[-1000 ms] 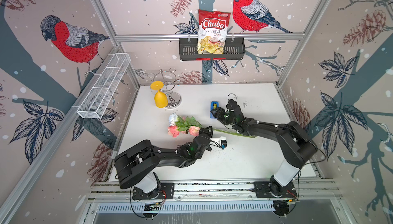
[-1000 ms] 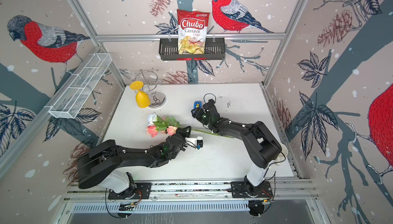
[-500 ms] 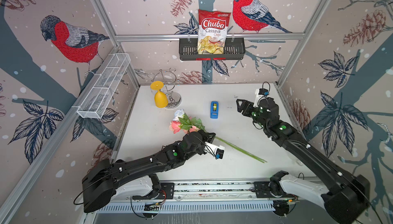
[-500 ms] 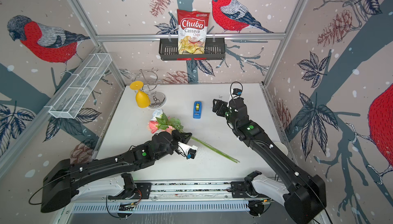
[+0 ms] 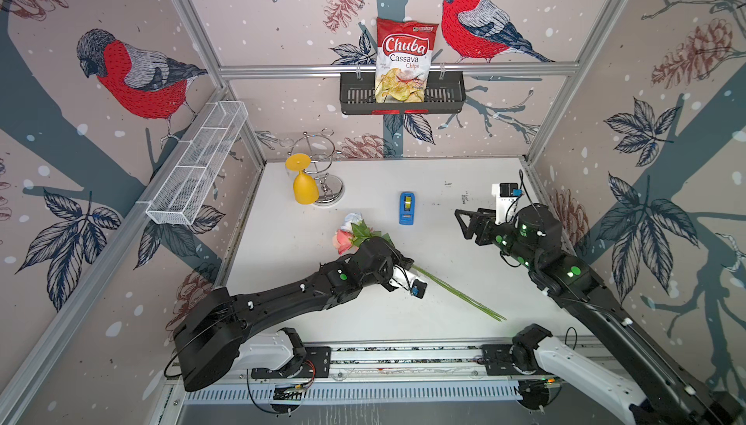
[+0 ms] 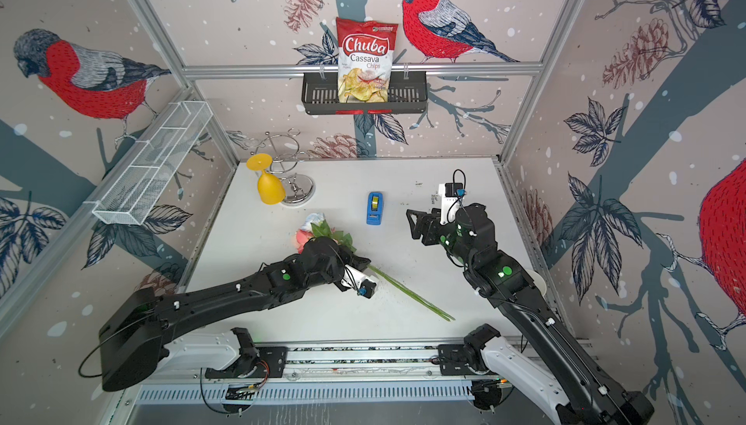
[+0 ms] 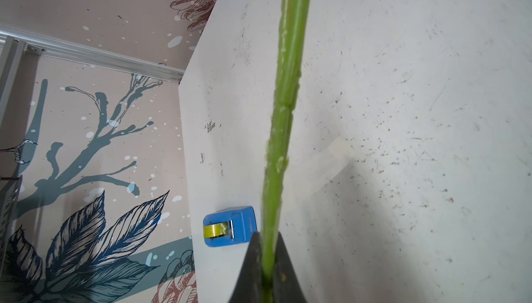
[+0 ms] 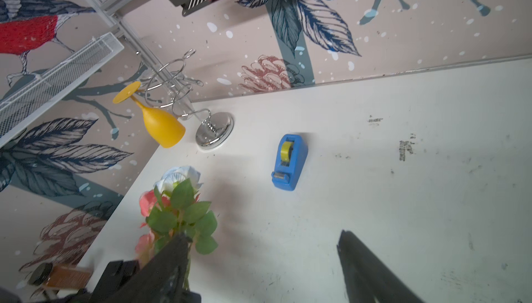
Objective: Wrap bouquets with tape
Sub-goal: Wrap the tape around the bouquet.
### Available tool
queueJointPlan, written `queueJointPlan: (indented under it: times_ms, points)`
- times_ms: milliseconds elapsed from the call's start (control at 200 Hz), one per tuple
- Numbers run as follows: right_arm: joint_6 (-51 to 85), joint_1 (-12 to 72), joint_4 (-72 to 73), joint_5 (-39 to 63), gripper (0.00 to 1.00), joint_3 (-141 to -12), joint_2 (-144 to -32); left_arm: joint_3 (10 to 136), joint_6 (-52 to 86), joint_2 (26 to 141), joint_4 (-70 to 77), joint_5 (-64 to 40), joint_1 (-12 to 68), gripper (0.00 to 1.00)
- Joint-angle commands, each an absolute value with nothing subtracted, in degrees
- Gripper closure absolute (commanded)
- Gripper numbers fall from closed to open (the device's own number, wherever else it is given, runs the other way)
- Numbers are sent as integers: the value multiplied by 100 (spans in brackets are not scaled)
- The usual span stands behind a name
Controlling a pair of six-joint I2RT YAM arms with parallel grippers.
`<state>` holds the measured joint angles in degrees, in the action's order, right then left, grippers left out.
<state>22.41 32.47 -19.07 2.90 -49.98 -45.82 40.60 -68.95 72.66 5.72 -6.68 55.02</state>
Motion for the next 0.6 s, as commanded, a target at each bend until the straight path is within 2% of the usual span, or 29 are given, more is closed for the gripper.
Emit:
queueJointPlan:
  times_ms: [0, 210, 375, 595]
  points:
    - [2173, 3371, -2276, 665, 17, -4948, -4485, 4175, -6723, 7253, 548, -1116, 5493, 100]
    - [2146, 3577, -2528, 1175, 14, -4980, -4503, 4496, -6818, 7149, 92, -1519, 5486, 100]
    - [2022, 3885, -3004, 1157, 13, -5306, -4785, 4637, -6897, 6988, 52, -1926, 5510, 100]
    - [1938, 4154, -3086, 1391, 13, -5308, -4949, 4839, -7206, 7017, -199, -1883, 5528, 100]
